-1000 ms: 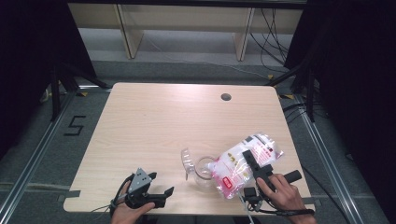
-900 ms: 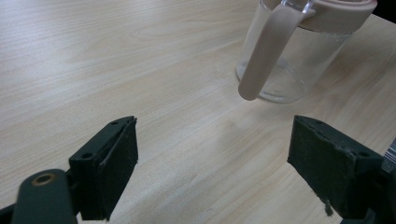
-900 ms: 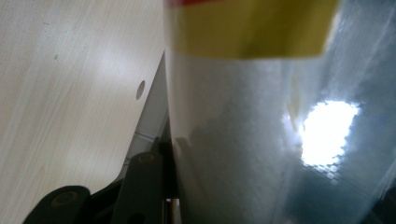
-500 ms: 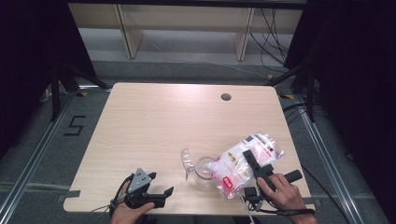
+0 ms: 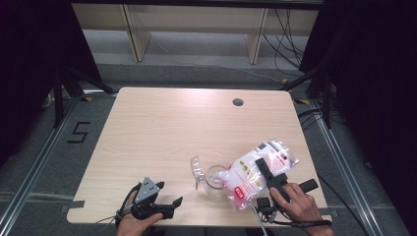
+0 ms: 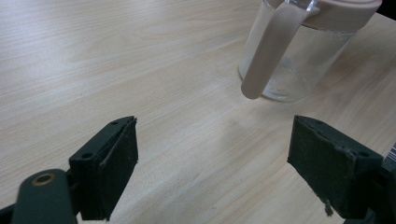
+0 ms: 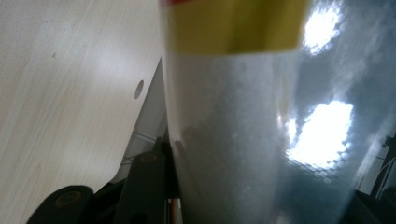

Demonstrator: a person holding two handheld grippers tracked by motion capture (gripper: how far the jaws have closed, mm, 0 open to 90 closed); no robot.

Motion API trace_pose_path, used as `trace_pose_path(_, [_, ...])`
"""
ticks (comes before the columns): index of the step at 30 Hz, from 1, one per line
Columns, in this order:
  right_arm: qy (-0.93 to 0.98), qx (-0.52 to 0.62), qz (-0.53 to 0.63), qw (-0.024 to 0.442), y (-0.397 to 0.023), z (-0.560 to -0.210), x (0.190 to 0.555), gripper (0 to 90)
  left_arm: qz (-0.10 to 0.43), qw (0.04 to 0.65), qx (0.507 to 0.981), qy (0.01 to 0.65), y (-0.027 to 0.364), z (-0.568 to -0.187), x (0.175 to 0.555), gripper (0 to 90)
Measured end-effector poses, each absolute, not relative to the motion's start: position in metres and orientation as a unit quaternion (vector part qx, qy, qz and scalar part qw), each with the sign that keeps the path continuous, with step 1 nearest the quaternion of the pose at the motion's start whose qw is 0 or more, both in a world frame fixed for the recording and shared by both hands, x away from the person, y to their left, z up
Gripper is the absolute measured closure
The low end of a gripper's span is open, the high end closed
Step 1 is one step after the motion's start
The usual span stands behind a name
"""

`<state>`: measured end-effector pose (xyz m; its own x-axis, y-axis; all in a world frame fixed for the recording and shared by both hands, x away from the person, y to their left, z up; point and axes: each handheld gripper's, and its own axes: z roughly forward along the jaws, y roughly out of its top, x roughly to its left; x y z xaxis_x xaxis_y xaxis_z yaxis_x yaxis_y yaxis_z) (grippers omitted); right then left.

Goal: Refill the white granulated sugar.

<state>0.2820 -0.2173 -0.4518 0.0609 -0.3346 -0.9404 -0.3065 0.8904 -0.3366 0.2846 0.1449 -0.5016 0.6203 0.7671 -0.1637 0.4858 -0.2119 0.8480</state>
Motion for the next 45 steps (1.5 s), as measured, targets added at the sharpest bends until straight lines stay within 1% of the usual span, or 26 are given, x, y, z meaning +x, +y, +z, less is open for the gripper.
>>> trace_pose_path(12, [0.685,-0.233,-0.009,0.691,-0.2173,-0.4517,0.2816,64.0,0.15,0.476,0.762,0.412,0.1449,-0.5017,0.2847,15.5])
trace_pose_path(14, [0.697,-0.23,-0.021,0.679,-0.217,-0.452,0.2813,64.1,0.15,0.475,0.763,0.413,0.145,-0.502,0.2844,15.4])
trace_pose_path(15, [0.689,-0.236,-0.011,0.685,-0.2175,-0.4533,0.2825,64.2,0.15,0.474,0.763,0.412,0.1453,-0.5019,0.2842,15.4])
trace_pose_path(21, [0.692,-0.226,-0.004,0.686,-0.217,-0.455,0.2818,64.6,0.15,0.474,0.764,0.411,0.1454,-0.5017,0.284,15.4])
trace_pose_path(32, [0.686,-0.25,-0.02,0.683,-0.2165,-0.4505,0.2827,65.1,0.148,0.474,0.765,0.41,0.1458,-0.5017,0.2843,15.4])
trace_pose_path(38, [0.696,-0.231,-0.018,0.68,-0.2164,-0.4504,0.2804,65.4,0.15,0.474,0.764,0.412,0.1458,-0.5013,0.2839,15.4])
trace_pose_path(41, [0.684,-0.235,-0.007,0.69,-0.2166,-0.4502,0.2808,65.6,0.151,0.474,0.763,0.412,0.1457,-0.5013,0.2842,15.5])
trace_pose_path(43, [0.692,-0.234,-0.014,0.683,-0.2161,-0.4498,0.2805,65.6,0.152,0.472,0.765,0.41,0.1458,-0.5012,0.2836,15.4])
trace_pose_path(45, [0.689,-0.233,-0.017,0.686,-0.2162,-0.4496,0.2799,65.8,0.152,0.473,0.766,0.408,0.1456,-0.501,0.2843,15.5])
